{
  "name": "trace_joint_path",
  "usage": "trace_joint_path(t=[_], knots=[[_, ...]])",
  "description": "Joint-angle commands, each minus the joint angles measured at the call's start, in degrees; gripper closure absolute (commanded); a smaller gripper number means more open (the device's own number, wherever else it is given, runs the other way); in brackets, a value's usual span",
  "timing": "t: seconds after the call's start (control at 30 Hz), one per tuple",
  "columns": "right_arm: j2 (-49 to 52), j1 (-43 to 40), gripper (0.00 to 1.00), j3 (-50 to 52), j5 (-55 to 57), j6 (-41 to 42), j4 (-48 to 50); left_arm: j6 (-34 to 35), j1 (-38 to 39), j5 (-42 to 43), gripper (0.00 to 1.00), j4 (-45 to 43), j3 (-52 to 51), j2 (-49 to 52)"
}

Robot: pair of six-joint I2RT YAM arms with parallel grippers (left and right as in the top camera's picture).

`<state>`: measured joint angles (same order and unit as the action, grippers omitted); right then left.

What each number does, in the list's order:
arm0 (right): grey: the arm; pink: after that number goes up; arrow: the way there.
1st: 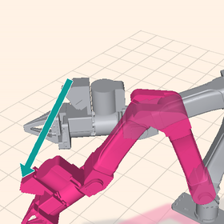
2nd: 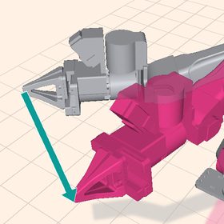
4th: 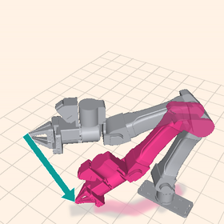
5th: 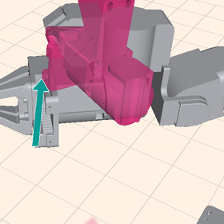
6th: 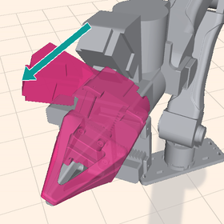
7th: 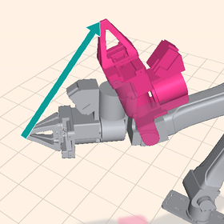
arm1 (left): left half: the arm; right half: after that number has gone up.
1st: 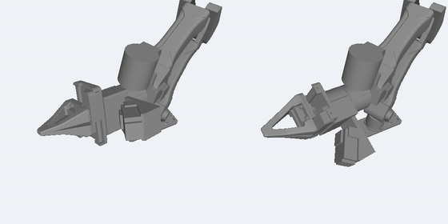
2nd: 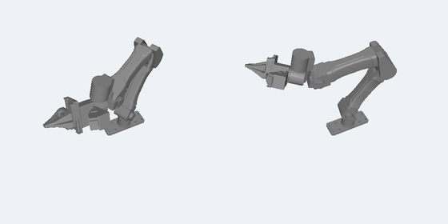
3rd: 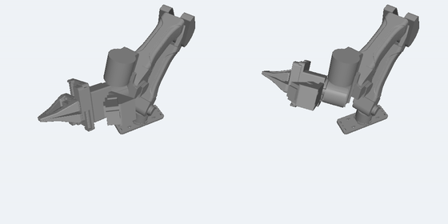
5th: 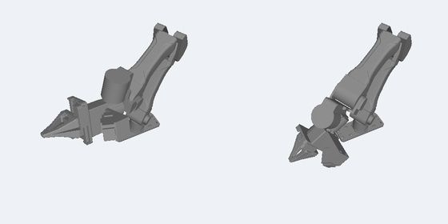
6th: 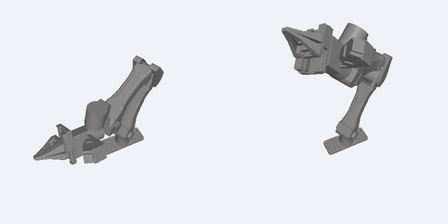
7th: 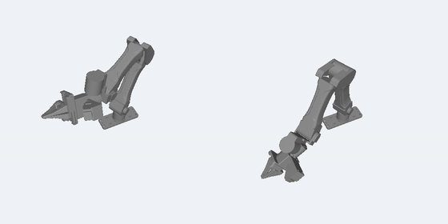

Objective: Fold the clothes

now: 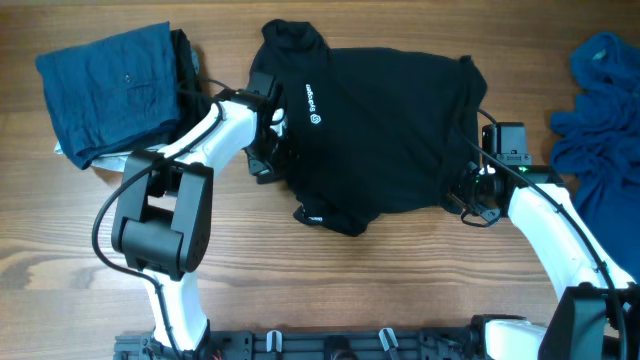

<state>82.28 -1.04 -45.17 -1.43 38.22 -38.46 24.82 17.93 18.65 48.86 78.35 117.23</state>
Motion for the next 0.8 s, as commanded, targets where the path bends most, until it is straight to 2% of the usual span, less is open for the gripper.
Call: trace_joint_path(t=[0.0, 0.1, 0.23, 0.3, 0.37, 0.63, 0.77], knots=[[-0.76, -0.17, 0.96, -0.59, -1.33, -0.81, -1.05, 1.38, -0.2, -13.05, 0.96, 1.92, -1.88, 0.74], [-0.76, -0.17, 0.96, -0.7, -3.93, -0.85, -1.77, 1.4, -0.2, -18.75, 0.96, 1.29, -2.86, 0.76], [-0.76, -0.17, 0.96, -2.49, -4.24, -3.69, -4.5, 1.4, -0.2, -21.79, 0.96, -1.84, -4.96, 0.81], [-0.76, -0.17, 0.82, -2.93, -4.2, -4.68, -4.92, 1.36, -0.31, -22.47, 0.95, -1.97, -5.27, 0.87], [-0.74, -0.17, 0.77, -2.93, -4.2, -5.09, -4.94, 1.36, -0.57, -23.34, 0.94, -1.97, -5.27, 0.87], [-0.74, -0.17, 0.76, -1.95, -3.52, -4.96, -5.95, 1.33, -3.74, -23.93, 0.94, -1.84, -5.27, 0.87], [-0.37, -0.15, 0.73, 0.48, -4.7, -0.55, -5.77, 1.36, -4.94, -23.87, 0.94, -1.77, -5.27, 0.87]])
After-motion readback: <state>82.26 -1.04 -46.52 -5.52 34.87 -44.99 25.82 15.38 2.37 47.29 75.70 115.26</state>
